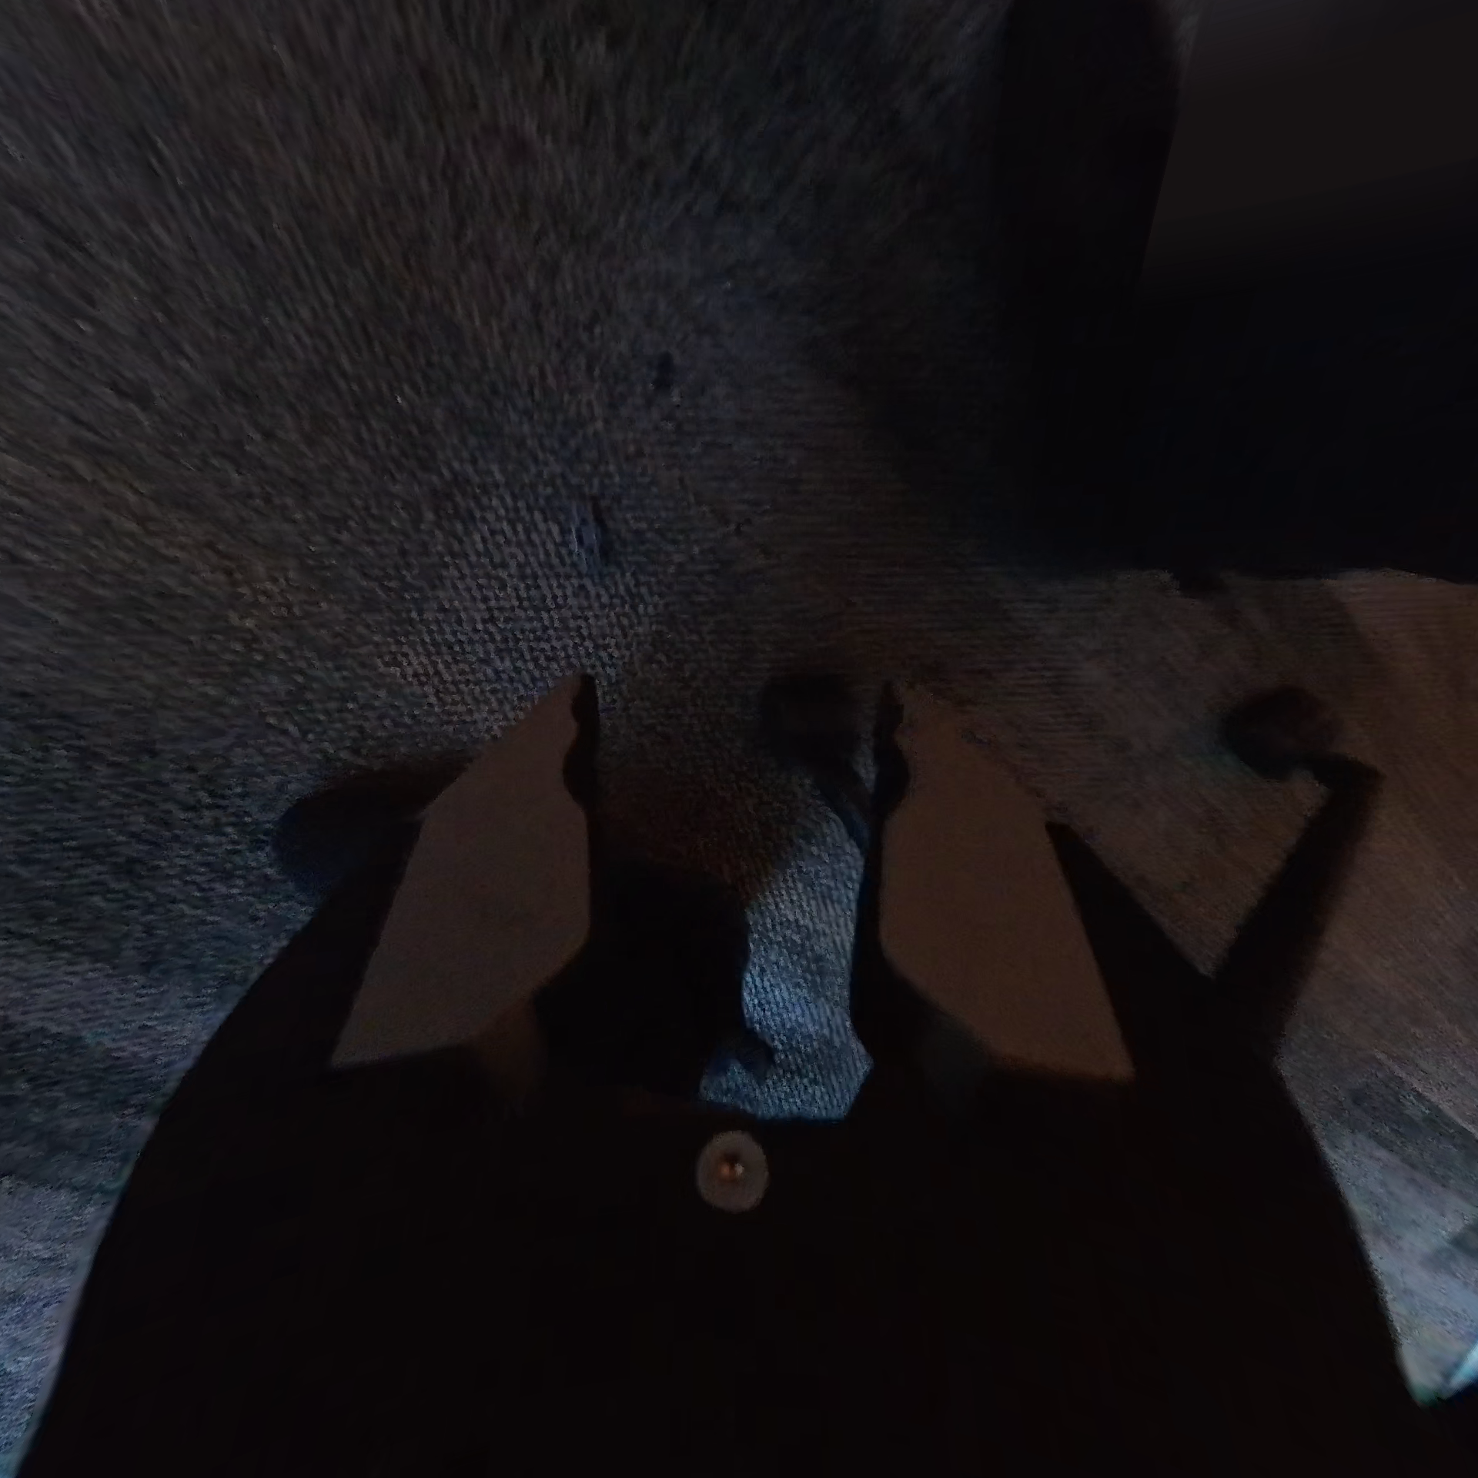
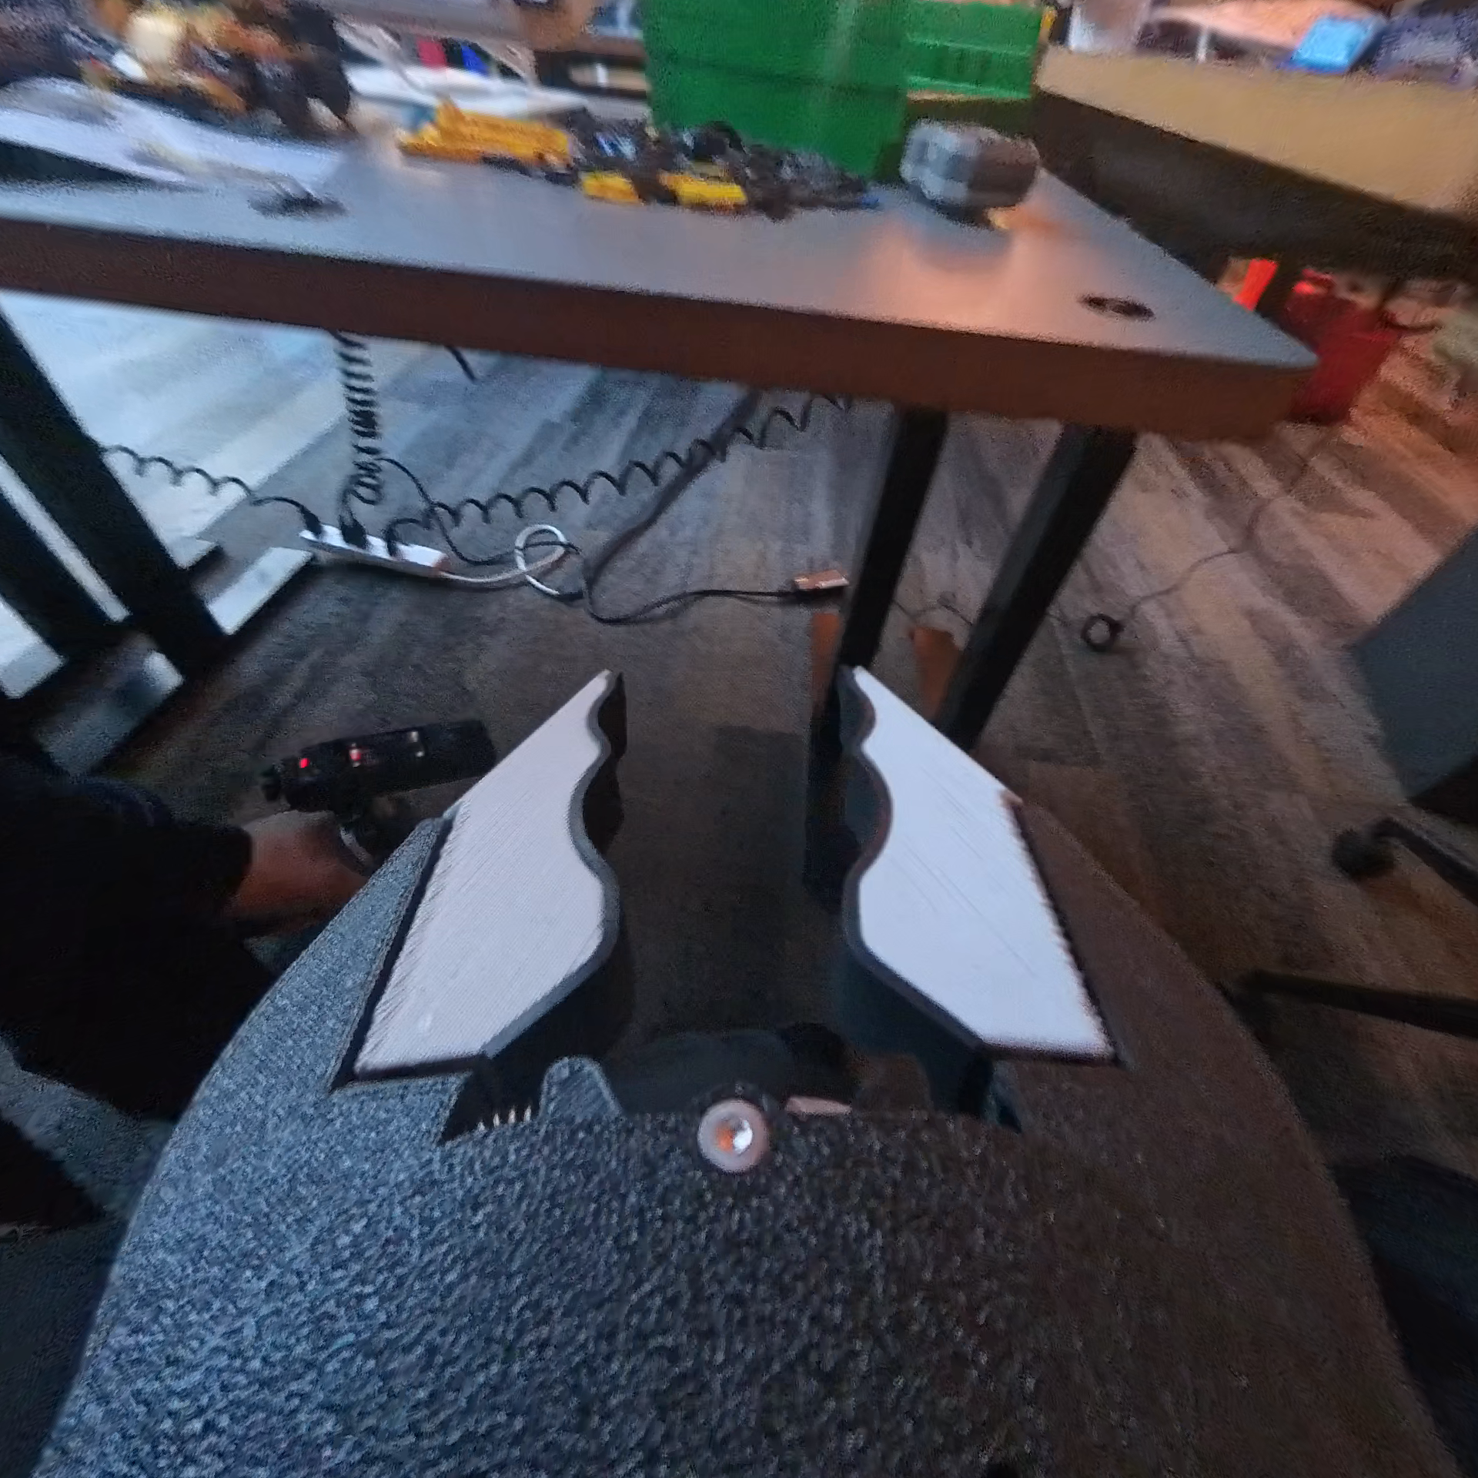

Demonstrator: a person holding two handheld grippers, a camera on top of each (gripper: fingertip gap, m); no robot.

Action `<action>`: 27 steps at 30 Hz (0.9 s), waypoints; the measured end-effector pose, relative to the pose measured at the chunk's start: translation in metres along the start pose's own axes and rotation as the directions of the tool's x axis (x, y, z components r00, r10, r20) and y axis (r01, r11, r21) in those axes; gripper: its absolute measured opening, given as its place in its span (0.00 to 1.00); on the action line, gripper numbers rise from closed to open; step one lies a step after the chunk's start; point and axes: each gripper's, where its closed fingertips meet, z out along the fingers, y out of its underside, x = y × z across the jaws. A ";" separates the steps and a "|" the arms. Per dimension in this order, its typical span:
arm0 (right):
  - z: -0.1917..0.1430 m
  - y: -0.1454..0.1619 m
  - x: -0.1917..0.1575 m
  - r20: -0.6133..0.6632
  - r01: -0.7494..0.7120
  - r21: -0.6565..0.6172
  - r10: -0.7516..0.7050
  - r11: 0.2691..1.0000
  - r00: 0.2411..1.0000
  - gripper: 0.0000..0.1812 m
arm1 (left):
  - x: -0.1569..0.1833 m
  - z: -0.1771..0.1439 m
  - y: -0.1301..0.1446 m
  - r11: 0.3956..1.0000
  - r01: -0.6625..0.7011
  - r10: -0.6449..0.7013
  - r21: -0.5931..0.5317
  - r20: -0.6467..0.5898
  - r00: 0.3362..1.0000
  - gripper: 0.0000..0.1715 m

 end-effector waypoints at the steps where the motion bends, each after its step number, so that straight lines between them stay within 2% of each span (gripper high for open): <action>1: 0.003 0.012 0.007 -0.023 0.007 -0.039 -0.008 0.999 1.000 0.28 | -0.008 0.025 0.005 1.000 0.020 -0.020 -0.016 0.003 1.000 0.36; 3: 0.009 0.015 0.022 -0.059 0.054 -0.046 -0.057 0.997 0.997 0.19 | -0.023 0.070 0.012 0.998 0.037 -0.037 -0.042 0.009 0.999 0.32; 5: 0.012 0.014 0.046 -0.155 0.091 -0.033 -0.095 0.995 0.983 0.18 | -0.037 0.110 0.021 0.996 0.035 -0.032 -0.088 0.029 0.999 0.28; 7: 0.015 0.022 0.055 -0.144 0.090 -0.069 -0.099 0.994 0.985 0.18 | -0.049 0.144 0.027 0.992 0.018 -0.012 -0.127 0.050 0.999 0.25; 12: 0.021 0.041 0.081 -0.134 0.027 -0.146 -0.047 0.989 0.990 0.14 | -0.075 0.194 0.028 0.982 0.047 -0.026 -0.182 0.117 0.993 0.21; 15: 0.028 0.052 0.087 -0.114 0.011 -0.202 -0.035 0.979 0.993 0.11 | -0.078 0.214 0.024 0.980 0.082 -0.064 -0.183 0.100 0.993 0.21; 17: 0.029 0.054 0.088 -0.111 0.028 -0.214 -0.053 0.976 0.992 0.11 | -0.076 0.224 0.032 0.973 0.085 -0.067 -0.216 0.092 0.994 0.21; 20: 0.029 0.058 0.088 -0.111 0.029 -0.234 -0.056 0.972 0.992 0.09 | -0.086 0.226 0.032 0.980 0.101 -0.069 -0.173 0.182 0.981 0.10; 27: 0.024 0.060 0.088 -0.123 0.044 -0.235 -0.074 0.971 0.990 0.08 | -0.080 0.216 0.039 0.972 0.130 -0.098 -0.198 0.165 0.981 0.08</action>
